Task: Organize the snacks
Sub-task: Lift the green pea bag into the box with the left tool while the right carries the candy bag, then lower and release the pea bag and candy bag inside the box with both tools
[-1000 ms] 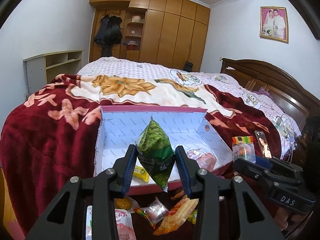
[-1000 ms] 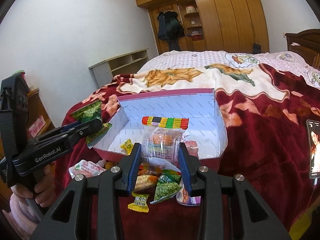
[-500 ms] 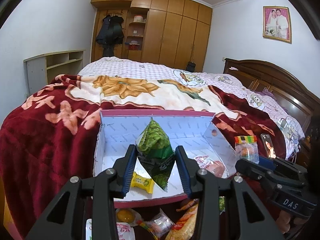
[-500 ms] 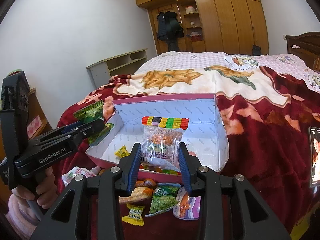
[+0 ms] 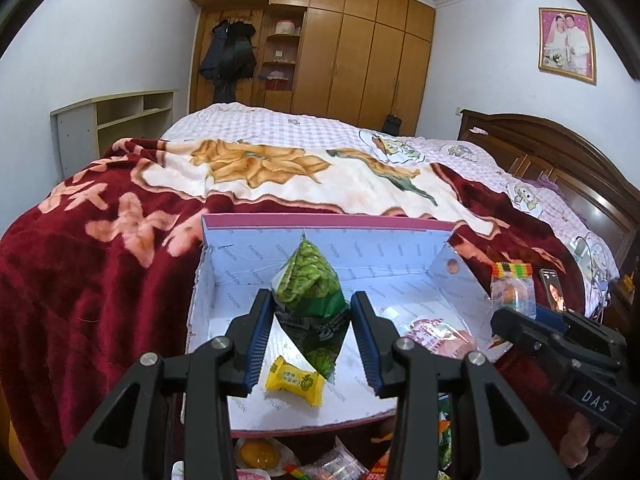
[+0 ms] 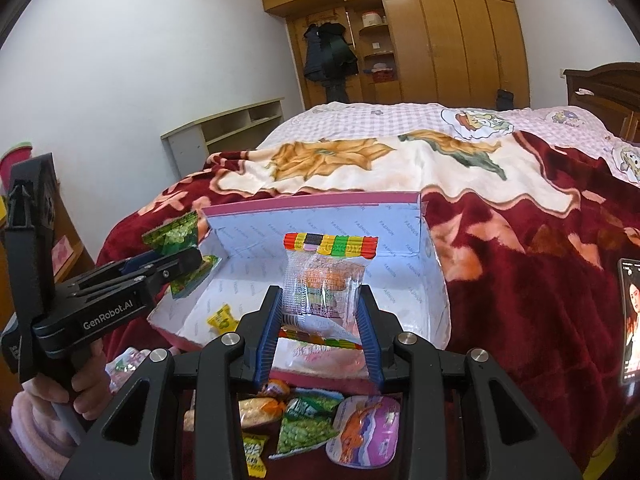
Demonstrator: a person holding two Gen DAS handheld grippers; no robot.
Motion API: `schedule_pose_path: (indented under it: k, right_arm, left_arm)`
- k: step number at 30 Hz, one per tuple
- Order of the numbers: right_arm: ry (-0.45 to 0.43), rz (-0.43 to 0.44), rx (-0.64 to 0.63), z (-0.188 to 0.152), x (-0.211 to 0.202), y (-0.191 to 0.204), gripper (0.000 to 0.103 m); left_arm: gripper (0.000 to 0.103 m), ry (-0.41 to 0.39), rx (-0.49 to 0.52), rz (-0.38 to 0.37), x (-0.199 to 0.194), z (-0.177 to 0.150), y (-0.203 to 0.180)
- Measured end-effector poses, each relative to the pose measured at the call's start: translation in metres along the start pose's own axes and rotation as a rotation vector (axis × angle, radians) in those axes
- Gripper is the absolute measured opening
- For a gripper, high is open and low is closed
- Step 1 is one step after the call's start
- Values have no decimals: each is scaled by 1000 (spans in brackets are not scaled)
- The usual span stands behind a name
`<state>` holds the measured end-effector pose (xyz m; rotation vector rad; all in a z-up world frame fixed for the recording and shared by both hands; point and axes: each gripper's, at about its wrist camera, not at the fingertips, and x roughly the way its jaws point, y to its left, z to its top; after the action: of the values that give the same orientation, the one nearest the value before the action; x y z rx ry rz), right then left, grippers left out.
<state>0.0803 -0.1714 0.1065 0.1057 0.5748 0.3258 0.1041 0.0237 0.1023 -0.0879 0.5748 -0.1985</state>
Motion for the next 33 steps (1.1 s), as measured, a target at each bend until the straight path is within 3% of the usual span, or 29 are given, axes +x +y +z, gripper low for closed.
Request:
schedule_pose_path:
  k: [20, 33]
  right_arm:
    - [55, -49, -6, 13, 50, -17, 38]
    - [111, -90, -25, 18, 85, -21, 38]
  left_arm:
    - [42, 121, 8, 75, 57, -12, 1]
    - [43, 183, 8, 84, 70, -19, 1]
